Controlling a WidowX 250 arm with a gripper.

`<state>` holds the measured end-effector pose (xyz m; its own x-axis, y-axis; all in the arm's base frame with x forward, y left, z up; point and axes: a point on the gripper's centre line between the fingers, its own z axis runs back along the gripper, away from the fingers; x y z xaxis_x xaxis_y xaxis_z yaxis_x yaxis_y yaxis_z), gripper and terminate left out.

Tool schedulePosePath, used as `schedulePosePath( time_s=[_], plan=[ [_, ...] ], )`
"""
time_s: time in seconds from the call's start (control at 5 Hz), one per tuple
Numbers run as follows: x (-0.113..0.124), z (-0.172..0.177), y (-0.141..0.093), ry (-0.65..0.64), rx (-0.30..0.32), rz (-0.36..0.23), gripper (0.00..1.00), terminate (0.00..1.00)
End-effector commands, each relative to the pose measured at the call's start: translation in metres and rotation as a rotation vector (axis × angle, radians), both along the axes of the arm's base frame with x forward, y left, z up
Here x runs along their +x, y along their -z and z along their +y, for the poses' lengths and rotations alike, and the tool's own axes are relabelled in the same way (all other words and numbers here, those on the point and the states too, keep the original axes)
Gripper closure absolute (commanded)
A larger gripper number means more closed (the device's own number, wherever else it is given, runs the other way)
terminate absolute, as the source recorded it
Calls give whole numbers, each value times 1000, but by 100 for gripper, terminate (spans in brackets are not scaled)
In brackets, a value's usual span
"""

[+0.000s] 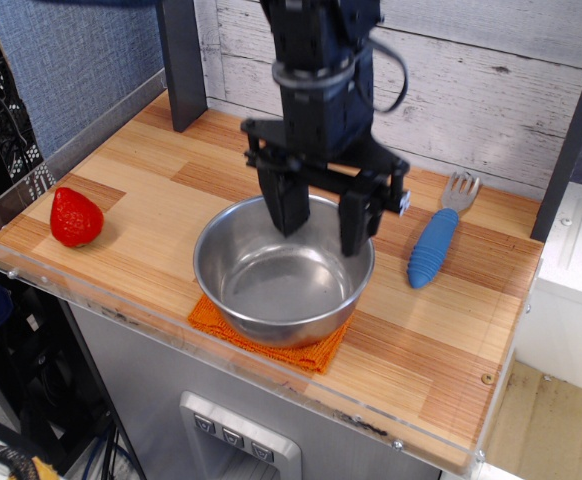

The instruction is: Place the pot on top of the cloth.

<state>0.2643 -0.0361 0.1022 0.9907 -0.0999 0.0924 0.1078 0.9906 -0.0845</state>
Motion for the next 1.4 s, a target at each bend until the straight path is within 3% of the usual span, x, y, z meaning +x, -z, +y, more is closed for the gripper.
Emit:
schedulePosePath(
  time_s=[0.0, 0.2, 0.6, 0.8, 1.2],
  plan=[
    [-8, 25, -111, -115, 7, -257, 0, 0],
    [-11, 34, -133, -156, 36, -276, 0, 0],
    [-6, 46, -121, -213, 80, -108, 0, 0],
    [-2, 49, -115, -202, 44, -76, 0, 0],
    [1, 53, -115, -159, 58, -53, 0, 0]
  ],
)
